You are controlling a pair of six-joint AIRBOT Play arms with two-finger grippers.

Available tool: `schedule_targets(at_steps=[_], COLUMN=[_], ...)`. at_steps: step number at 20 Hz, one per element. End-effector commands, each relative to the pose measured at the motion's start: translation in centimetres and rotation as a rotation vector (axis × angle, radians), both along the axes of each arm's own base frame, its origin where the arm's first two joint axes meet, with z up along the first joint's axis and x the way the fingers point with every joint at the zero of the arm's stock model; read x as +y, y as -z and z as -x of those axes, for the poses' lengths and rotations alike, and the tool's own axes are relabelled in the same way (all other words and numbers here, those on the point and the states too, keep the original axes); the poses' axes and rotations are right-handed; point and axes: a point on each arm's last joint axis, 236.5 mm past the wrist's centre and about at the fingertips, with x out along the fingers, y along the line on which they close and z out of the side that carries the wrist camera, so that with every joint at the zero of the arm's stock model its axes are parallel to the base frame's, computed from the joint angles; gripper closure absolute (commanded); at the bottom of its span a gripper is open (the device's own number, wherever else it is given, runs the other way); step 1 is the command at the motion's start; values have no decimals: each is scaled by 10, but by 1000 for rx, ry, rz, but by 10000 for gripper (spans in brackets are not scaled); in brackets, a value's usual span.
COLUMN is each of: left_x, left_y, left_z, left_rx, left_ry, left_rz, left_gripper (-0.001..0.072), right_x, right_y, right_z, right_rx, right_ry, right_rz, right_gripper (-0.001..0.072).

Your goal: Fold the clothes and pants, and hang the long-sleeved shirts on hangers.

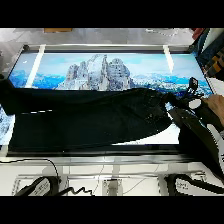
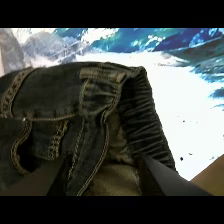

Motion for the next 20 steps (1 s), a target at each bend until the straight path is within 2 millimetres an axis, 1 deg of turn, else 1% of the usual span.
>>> schedule_targets(at_steps=[1, 2, 4, 5, 7, 8, 9, 10, 11, 13, 14, 15, 16, 17, 18, 20], left_x=[2, 6, 17, 18, 16, 17, 19, 21, 25, 33, 36, 35, 34, 35, 34, 34], left_y=[48, 66, 110, 131, 163, 173, 178, 175, 164, 136, 128, 124, 120, 116, 115, 121], left_z=[22, 6, -35, -54, -81, -91, -100, -108, -118, -137, -144, -148, -152, -153, -152, -139], left_rx=[212, 209, 159, 120, 57, 28, -1, -40, -100, -239, -291, -321, -342, -355, -354, -278], left_ry=[5, -9, -65, -87, -136, -158, -169, -173, -176, -184, -193, -196, -192, -189, -188, -184], left_rz=[20, 43, 117, 175, 280, 304, 303, 284, 254, 182, 166, 156, 145, 130, 132, 169], left_gripper=[690, 691, 690, 689, 688, 688, 687, 687, 687, 686, 686, 628, 384, 8, -12, -9], right_x=[5, 6, 5, 3, 1, 0, 0, 0, 0, 0, 0, 1, 1, 1, 1, 1], right_y=[2, 2, 1, 0, -2, -2, -2, -2, -2, -2, -2, -2, -2, -2, -2, -1], right_z=[6, 6, 5, 4, 1, 1, 0, 0, 0, 0, 1, 1, 1, 1, 1, 2], right_rx=[24, 27, 22, 15, 1, -2, -3, -3, -3, -3, -2, 1, 3, 3, 3, 4], right_ry=[-20, -21, -18, -14, -6, -4, -3, -3, -3, -3, -2, -2, -3, -3, -3, -3], right_rz=[-11, -13, -9, -6, 3, 5, 5, 5, 5, 3, 0, -3, -4, -4, -4, -5], right_gripper=[232, 232, 231, 231, 231, 231, 231, 231, 231, 231, 232, 232, 231, 232, 231, 231])
